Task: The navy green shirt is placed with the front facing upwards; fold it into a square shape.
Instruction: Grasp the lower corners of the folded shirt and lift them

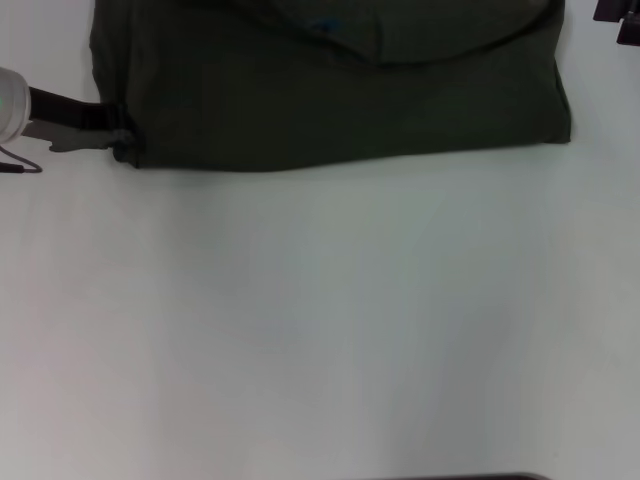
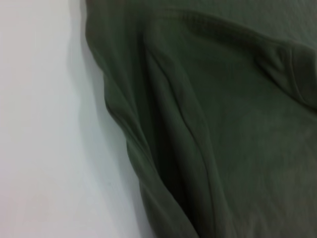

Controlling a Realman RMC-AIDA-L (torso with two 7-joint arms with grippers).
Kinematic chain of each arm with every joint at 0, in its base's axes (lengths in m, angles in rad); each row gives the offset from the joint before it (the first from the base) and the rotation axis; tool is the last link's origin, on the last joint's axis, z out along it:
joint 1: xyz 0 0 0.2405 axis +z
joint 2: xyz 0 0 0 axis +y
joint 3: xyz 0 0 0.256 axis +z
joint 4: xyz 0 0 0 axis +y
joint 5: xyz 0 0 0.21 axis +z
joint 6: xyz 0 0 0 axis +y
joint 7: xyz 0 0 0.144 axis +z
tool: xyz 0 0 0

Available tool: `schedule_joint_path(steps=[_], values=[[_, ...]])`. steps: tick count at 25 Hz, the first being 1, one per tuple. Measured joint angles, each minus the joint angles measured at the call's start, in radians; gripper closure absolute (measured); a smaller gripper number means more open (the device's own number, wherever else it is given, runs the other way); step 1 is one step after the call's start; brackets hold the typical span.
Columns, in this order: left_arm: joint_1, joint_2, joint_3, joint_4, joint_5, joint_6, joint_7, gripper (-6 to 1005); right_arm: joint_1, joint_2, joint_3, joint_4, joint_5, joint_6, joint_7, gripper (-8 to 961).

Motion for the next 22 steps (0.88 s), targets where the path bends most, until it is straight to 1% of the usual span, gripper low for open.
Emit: schedule_joint_path(steps=[3, 6, 9, 12, 14, 16, 19, 22], values=[[0.001, 0.015, -0.002, 0.006, 0.0, 0.036, 0.002, 884, -0.001, -0.008, -0.008, -0.001, -0.008, -0.001, 0.01, 36], [0.004, 0.036, -0.008, 0.011, 0.0, 0.075, 0.003, 945, -0.001, -0.021, -0.012, -0.01, -0.052, -0.002, 0.04, 37], [0.006, 0.048, -0.01, 0.018, 0.0, 0.107, 0.004, 953, 0.004, -0.04, -0.012, -0.014, -0.112, -0.001, 0.068, 37], [0.007, 0.053, -0.011, 0.025, 0.0, 0.122, 0.004, 958, 0.014, -0.052, -0.012, -0.014, -0.188, 0.019, 0.086, 37], [0.007, 0.053, -0.012, 0.027, -0.001, 0.123, 0.003, 958, 0.026, -0.05, -0.012, -0.011, -0.241, 0.038, 0.093, 37], [0.007, 0.052, -0.012, 0.028, -0.001, 0.123, 0.002, 958, 0.043, -0.041, -0.012, -0.006, -0.307, 0.059, 0.099, 36], [0.002, 0.05, -0.012, 0.031, 0.0, 0.125, -0.003, 958, 0.069, -0.02, -0.013, -0.002, -0.381, 0.094, 0.101, 36], [0.0, 0.048, -0.012, 0.038, -0.001, 0.131, -0.005, 958, 0.094, 0.001, -0.015, 0.014, -0.4, 0.125, 0.103, 36]])
